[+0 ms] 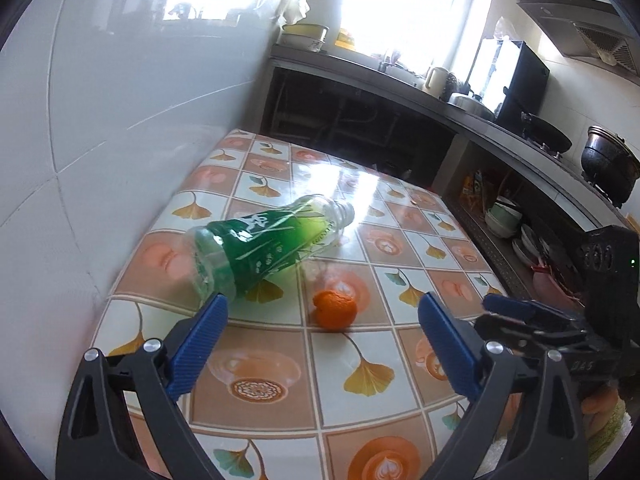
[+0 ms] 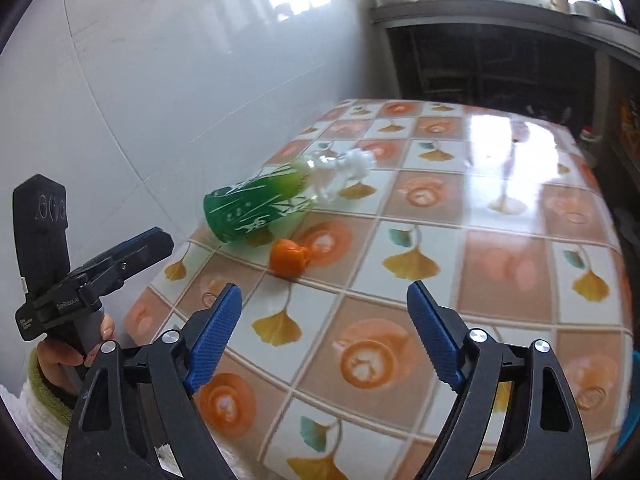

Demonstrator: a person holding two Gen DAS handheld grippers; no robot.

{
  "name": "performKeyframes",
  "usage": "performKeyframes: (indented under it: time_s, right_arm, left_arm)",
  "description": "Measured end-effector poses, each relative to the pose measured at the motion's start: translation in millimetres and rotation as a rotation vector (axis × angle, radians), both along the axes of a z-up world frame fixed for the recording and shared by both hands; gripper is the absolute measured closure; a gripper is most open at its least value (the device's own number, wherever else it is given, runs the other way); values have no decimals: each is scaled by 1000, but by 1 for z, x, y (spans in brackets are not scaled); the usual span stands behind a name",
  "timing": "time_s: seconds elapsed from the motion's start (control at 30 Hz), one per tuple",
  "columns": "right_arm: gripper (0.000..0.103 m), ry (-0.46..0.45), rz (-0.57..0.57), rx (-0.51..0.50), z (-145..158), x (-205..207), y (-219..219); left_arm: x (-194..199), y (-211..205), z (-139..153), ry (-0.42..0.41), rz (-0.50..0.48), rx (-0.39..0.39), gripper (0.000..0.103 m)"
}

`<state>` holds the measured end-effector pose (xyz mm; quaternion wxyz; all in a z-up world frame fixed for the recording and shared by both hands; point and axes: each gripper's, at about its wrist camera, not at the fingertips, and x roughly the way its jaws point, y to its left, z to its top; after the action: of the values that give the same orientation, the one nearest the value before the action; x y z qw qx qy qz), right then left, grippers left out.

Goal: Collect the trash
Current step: 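Close the right tool on the orange peel while the left tool grasps the green bottle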

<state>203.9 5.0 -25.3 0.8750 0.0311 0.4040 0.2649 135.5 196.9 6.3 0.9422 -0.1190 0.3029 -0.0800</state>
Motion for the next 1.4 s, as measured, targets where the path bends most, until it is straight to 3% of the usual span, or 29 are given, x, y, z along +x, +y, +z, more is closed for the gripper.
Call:
performKeyframes:
  time_s: [0.23, 0.43, 0.67, 0.87, 1.2, 1.33, 1.4]
  right_arm:
    - [45, 116, 75, -5, -35, 43, 59]
    - [49, 95, 85, -105, -52, 54, 87]
    - [72, 50, 81, -204, -60, 60, 105]
    - [82, 53, 52, -194, -62, 58, 88]
    - [84, 117, -76, -124, -58, 45, 18]
    - [84, 136, -133, -105, -57, 29, -16]
    - [84, 141, -157, -96, -56, 21, -28]
  left_arm:
    - [7, 28, -5, 18, 64, -36, 13]
    - [11, 43, -9, 29, 75, -49, 13]
    - [14, 50, -13, 34, 82, -60, 13]
    - [15, 50, -14, 34, 81, -60, 13]
    - [25, 29, -3, 9, 4, -17, 13]
    - [53, 5, 7, 16, -103, 52, 11]
    - [78, -14, 8, 55, -150, 150, 10]
